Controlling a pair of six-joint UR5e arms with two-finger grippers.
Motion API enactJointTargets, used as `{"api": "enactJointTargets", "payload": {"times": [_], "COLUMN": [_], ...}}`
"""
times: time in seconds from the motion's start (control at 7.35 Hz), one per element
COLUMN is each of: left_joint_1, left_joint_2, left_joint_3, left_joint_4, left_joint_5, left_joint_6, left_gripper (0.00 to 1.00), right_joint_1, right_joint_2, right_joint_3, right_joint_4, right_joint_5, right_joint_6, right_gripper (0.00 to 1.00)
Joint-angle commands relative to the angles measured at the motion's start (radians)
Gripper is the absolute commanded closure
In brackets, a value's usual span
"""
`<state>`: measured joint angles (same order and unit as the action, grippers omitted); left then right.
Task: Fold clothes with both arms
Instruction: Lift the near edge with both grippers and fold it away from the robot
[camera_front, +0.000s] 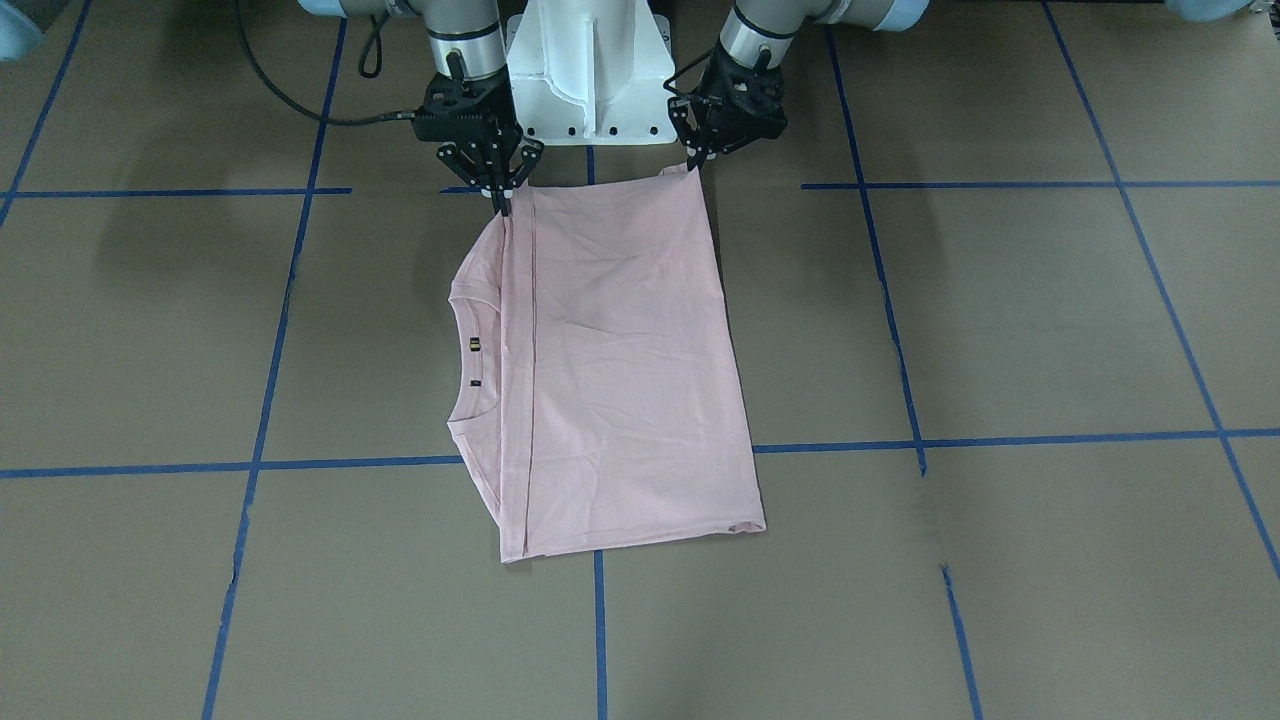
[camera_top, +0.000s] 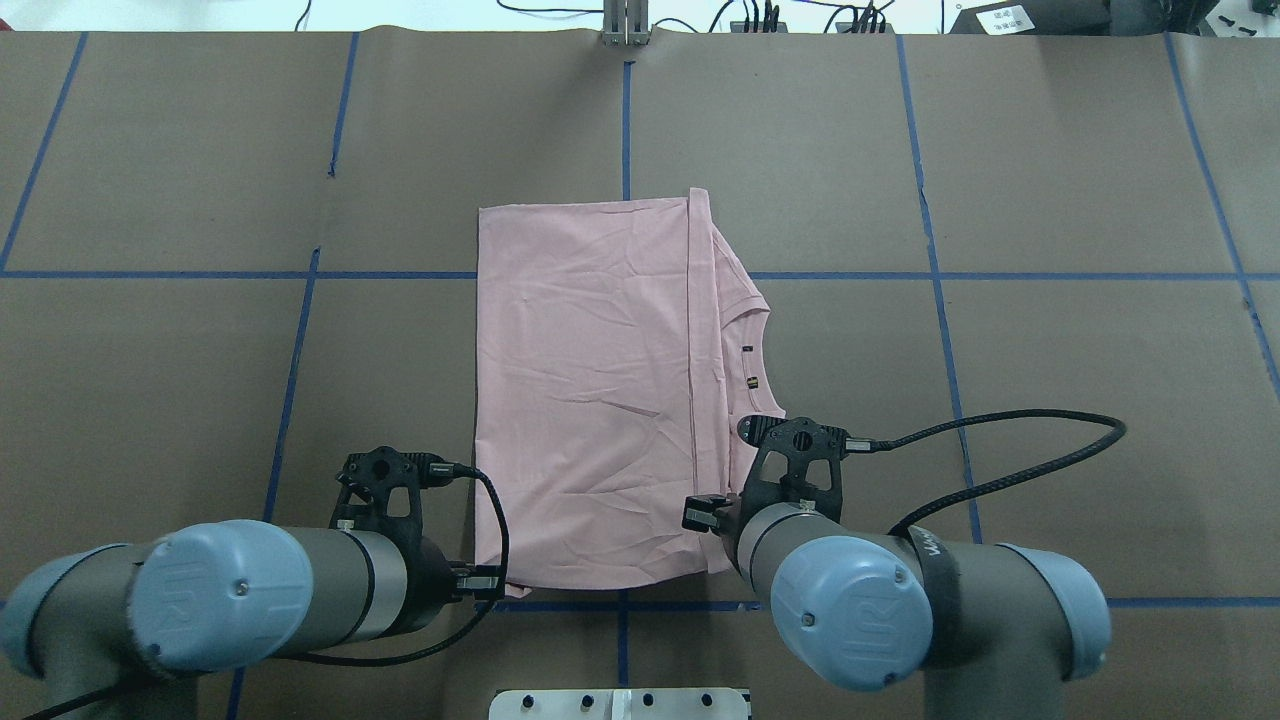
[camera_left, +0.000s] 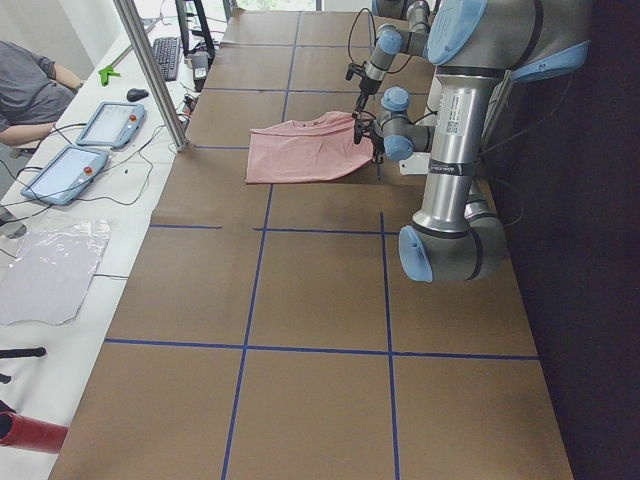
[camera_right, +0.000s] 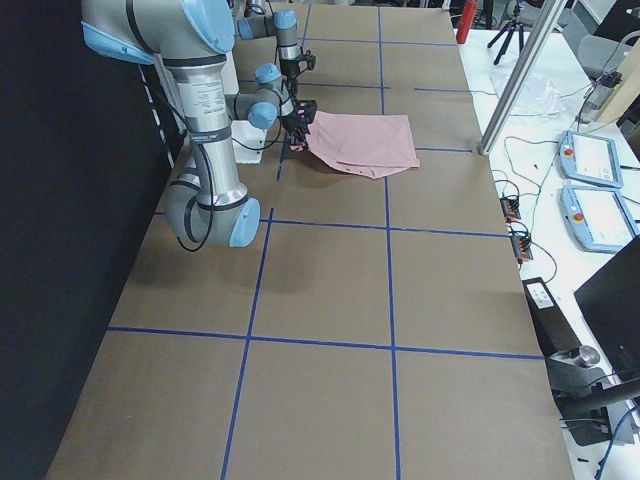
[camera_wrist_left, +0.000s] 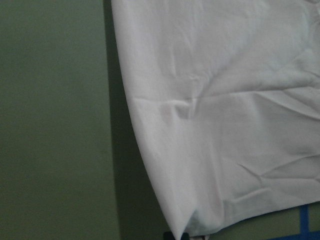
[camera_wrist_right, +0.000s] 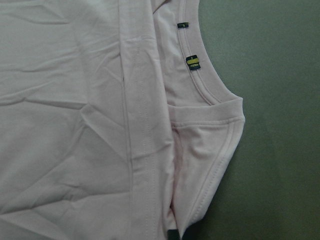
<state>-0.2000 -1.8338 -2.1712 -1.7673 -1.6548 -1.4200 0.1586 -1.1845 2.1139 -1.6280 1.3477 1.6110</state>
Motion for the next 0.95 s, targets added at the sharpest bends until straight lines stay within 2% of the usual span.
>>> {"api": "enactJointTargets", "payload": {"times": [0.0,0.14,0.27,0.41,0.54,0.82], "left_joint_1": [-0.004,-0.006,-0.010,-0.059,-0.140,-0.270], "left_joint_2": [-0.074,-0.132,-0.140,-0.156,-0.195,-0.243], "left_joint_3": [-0.270,-0.301,-0.280,-0.224,-0.140,0.003], "left_joint_4": [0.344,0.423,0.422,0.419,0.414,0.361], "left_joint_5": [-0.092,-0.095,-0.091,-0.089,-0.092,-0.099], "left_joint_6": [0.003,0.003,0.010,0.076,0.154,0.252], "left_gripper": [1.00,1.00,1.00,1.00,1.00,1.00], "right_joint_1": [-0.049,-0.059,-0.062,-0.060,-0.012,0.132], "right_joint_2": [-0.003,0.005,0.009,0.017,0.041,0.113], "right_joint_3": [0.212,0.251,0.233,0.201,0.160,0.037], "right_joint_4": [-0.186,-0.241,-0.245,-0.240,-0.237,-0.221], "right_joint_5": [0.008,0.011,0.011,0.011,0.018,0.120], "right_joint_6": [0.004,0.004,0.004,0.000,-0.012,-0.084], "right_gripper": [1.00,1.00,1.00,1.00,1.00,1.00]}}
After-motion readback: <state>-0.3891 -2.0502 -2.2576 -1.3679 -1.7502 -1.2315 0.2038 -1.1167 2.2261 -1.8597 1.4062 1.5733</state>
